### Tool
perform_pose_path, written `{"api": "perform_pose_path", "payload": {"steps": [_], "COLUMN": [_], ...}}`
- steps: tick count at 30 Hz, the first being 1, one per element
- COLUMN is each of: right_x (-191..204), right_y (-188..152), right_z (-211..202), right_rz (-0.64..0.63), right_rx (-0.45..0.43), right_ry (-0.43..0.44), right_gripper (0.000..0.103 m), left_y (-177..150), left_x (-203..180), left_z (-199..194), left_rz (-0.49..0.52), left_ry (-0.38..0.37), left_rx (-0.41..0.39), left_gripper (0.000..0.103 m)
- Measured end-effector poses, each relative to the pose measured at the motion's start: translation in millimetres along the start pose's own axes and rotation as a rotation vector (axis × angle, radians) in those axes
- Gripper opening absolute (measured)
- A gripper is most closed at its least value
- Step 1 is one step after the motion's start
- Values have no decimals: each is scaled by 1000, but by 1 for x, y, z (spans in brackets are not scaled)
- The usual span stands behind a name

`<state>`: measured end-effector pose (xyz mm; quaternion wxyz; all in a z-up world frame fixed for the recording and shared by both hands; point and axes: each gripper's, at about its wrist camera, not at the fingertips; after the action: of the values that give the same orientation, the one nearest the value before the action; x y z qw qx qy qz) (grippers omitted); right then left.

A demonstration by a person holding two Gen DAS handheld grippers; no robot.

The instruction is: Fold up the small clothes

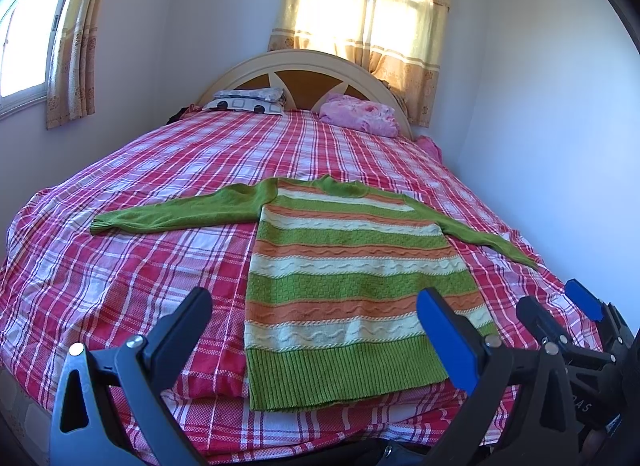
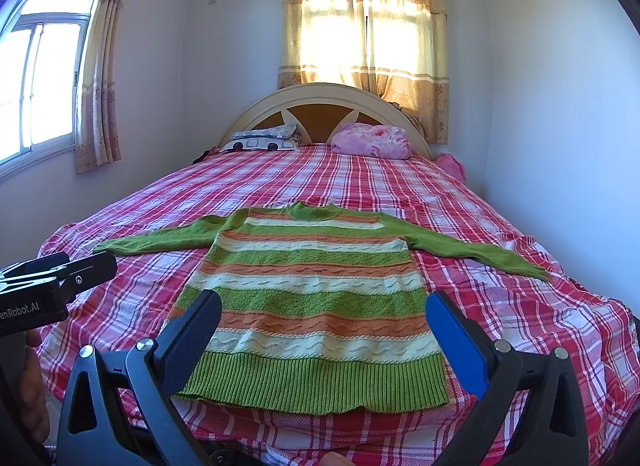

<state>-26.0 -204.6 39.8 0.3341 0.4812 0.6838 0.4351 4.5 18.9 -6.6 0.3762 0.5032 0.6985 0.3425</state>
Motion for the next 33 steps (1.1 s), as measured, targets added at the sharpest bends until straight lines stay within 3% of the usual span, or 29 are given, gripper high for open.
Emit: {"api": "perform_pose_path", "payload": {"steps": [33], "right_x": [-3], "right_y": [-4], "right_z": [11], "right_rz": [-4], "right_rx": [27], "right_ry": [6], "right_gripper": [102], "left_y": [-1], "left_x": [9], "left_z": [9], "left_rz": [12], "left_ry": [23], "left_rx": [4], "left_gripper": [103]}}
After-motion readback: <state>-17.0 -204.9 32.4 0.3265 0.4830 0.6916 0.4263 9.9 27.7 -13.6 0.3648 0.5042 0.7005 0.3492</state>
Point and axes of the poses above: each gripper's, at about its wrist camera, not at the fingertips, and z roughly the way its jaws point, x to its left, y to its top, and after that the axes turned 2 degrees about -x, right-handed
